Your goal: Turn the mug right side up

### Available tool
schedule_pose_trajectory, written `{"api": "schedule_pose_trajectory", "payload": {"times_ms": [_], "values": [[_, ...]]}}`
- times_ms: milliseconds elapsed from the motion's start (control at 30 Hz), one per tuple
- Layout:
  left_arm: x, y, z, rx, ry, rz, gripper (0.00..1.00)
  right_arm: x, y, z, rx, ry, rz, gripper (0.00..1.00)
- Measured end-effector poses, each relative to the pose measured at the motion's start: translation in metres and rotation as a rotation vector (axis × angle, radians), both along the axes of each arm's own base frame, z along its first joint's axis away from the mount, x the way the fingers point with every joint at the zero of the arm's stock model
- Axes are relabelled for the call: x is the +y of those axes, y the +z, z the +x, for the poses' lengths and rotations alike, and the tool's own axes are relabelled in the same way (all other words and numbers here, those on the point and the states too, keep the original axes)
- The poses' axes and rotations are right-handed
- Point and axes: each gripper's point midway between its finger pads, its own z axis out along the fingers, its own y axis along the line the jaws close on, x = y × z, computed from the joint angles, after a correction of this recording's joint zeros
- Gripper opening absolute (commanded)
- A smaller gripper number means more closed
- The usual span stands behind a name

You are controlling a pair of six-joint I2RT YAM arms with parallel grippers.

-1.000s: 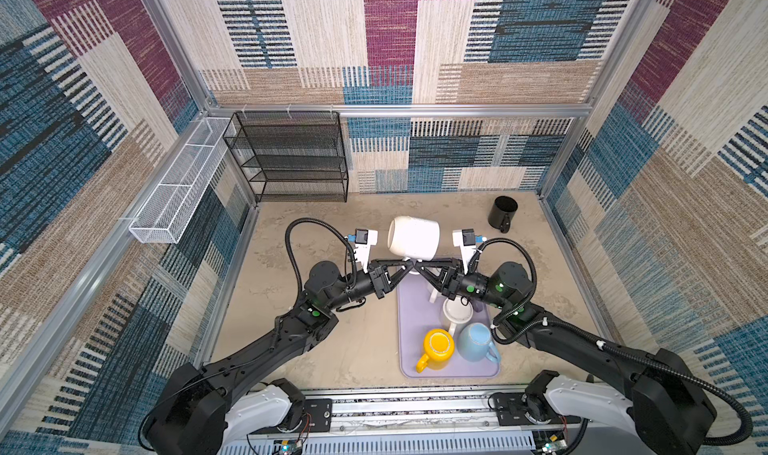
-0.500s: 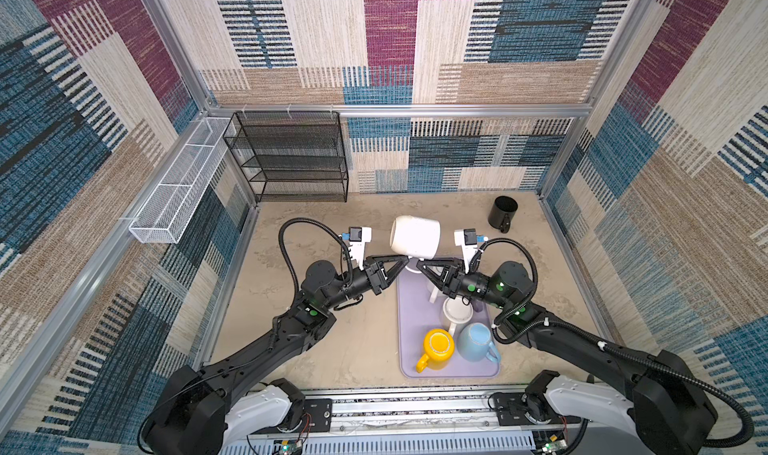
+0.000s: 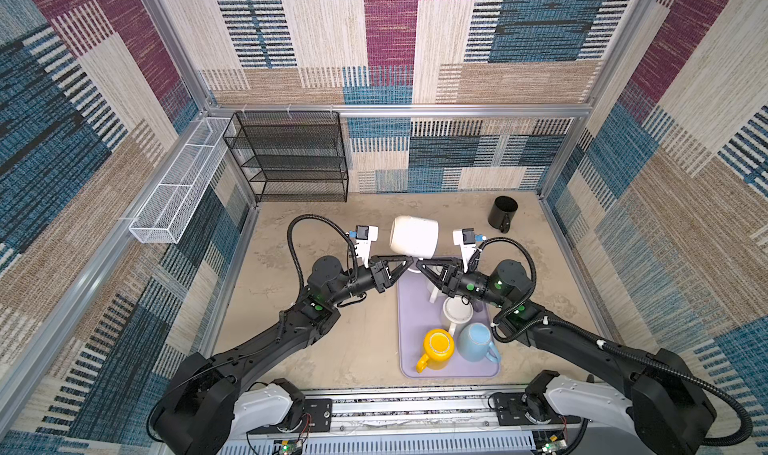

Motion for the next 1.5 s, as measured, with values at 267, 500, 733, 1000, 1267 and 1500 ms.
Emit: {"api": "schedule_pose_trajectory", "payload": {"times_ms": [267, 500, 733, 1000, 1267, 1500], "values": [[0.0, 0.002, 0.0, -0.002, -0.003, -0.009, 0.0, -0.001, 0.001, 0.003, -0.005, -0.02, -0.001, 0.3], [-0.003, 0.003, 0.0, -0.006, -0.02, -0.024, 0.0, -0.001, 0.003, 0.003, -0.006, -0.02, 0.009, 0.3], [-0.006, 0.01, -0.004, -0.03, -0.053, -0.056, 0.0, 0.0, 0.011, 0.001, -0.011, -0.003, 0.05, 0.27], [-0.005, 0.016, -0.006, -0.047, -0.064, -0.086, 0.0, 0.002, 0.018, 0.0, -0.014, 0.016, 0.099, 0.21], [-0.005, 0.018, -0.007, -0.054, -0.074, -0.102, 0.0, 0.001, 0.022, -0.001, -0.021, 0.021, 0.111, 0.06], [-0.006, 0.015, -0.01, -0.048, -0.089, -0.094, 0.19, 0.0, 0.018, -0.004, -0.012, 0.02, 0.101, 0.0]]}}
